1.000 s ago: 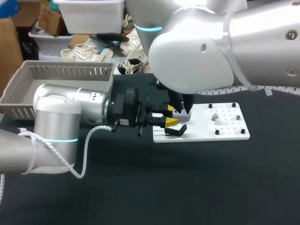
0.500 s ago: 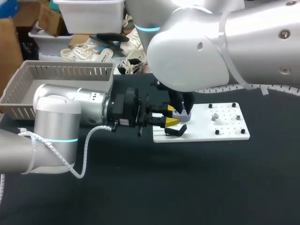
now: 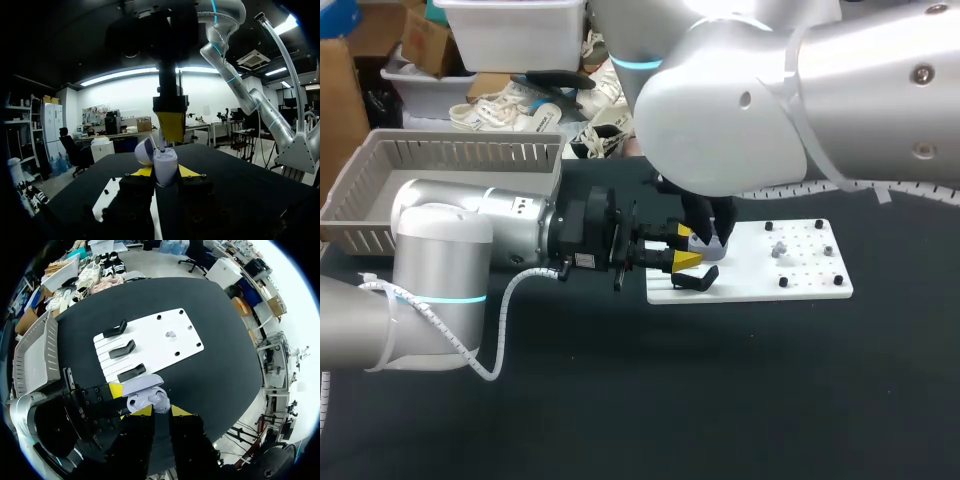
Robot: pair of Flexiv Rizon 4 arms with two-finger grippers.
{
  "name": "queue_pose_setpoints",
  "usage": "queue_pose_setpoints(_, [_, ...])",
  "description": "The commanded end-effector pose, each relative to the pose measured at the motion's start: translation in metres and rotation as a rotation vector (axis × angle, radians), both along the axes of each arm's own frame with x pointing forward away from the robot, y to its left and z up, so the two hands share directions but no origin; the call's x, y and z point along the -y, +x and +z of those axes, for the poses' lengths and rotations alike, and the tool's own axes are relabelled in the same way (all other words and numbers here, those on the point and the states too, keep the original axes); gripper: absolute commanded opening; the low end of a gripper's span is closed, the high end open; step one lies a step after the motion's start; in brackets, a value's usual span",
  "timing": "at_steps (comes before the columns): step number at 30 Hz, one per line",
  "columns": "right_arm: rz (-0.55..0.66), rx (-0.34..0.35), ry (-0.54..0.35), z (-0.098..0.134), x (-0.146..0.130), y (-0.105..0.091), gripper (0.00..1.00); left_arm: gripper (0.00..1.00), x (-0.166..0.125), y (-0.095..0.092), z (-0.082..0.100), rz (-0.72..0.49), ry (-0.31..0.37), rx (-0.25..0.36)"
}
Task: Pick up each earbud case from the left stands, insert the matching earbuds, close the lid, and place the case in the box.
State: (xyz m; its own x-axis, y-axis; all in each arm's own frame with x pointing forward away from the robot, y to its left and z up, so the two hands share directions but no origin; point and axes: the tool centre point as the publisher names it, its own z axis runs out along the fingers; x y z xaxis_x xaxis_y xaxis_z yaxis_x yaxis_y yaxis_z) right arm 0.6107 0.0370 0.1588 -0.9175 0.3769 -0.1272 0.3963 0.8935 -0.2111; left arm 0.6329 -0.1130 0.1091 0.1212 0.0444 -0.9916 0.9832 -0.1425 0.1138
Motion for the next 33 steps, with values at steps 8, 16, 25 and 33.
queue_pose_setpoints(8, [-0.002, -0.017, -0.007, -0.003, -0.003, 0.002, 0.0, 0.0, 0.0, 0.0, 0.0, 0.0, -0.001, 0.001])
queue_pose_setpoints(16, [-0.011, -0.026, -0.007, -0.007, -0.002, 0.004, 0.0, 0.0, 0.0, 0.0, 0.0, 0.0, -0.001, 0.001])
queue_pose_setpoints(25, [-0.015, -0.036, -0.004, -0.012, -0.001, 0.006, 0.0, 0.0, 0.0, 0.0, 0.0, 0.0, -0.001, 0.001])
queue_pose_setpoints(33, [-0.017, -0.036, -0.001, -0.012, -0.002, 0.006, 0.37, 0.0, 0.0, 0.0, 0.0, 0.0, -0.001, 0.001])
